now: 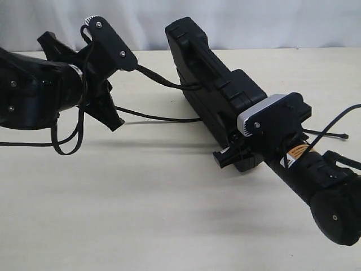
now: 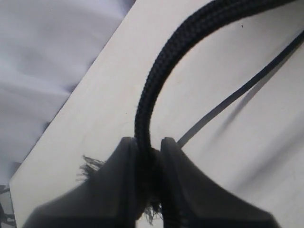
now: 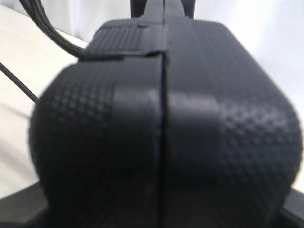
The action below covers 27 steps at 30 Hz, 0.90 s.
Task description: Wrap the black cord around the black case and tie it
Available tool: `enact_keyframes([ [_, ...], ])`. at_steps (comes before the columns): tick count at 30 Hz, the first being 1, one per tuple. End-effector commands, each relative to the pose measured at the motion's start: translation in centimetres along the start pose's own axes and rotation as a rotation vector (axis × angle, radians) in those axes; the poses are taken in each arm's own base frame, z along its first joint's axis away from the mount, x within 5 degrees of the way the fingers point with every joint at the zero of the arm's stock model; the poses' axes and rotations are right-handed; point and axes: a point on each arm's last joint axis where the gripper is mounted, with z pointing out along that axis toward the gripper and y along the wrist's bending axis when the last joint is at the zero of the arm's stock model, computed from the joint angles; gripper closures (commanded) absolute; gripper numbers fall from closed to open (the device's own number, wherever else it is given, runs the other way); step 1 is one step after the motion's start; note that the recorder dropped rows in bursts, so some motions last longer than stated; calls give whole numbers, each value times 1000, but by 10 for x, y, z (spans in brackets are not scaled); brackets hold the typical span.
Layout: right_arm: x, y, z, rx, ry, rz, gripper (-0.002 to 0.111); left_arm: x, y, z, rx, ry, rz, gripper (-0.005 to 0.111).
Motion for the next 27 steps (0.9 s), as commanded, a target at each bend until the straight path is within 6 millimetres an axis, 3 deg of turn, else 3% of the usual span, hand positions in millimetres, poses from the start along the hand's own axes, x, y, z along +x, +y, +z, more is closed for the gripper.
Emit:
enact_keyframes([
  [1, 13, 4, -1, -39, 117, 21, 104, -7, 11, -6, -70, -1, -31, 107],
  [11, 13, 4, -1, -42, 118, 22, 104, -15, 10, -10, -31, -79, -129, 107],
  [16, 12, 6, -1, -65, 114, 40, 104, -19, -4, 0, 24, -115, -162, 107],
  [21, 12, 6, -1, -70, 112, 49, 104, -12, -13, 15, -74, -43, -100, 107],
  [27, 14, 7, -1, -73, 131, 76, 104, -19, -13, 13, -84, -118, -163, 107],
])
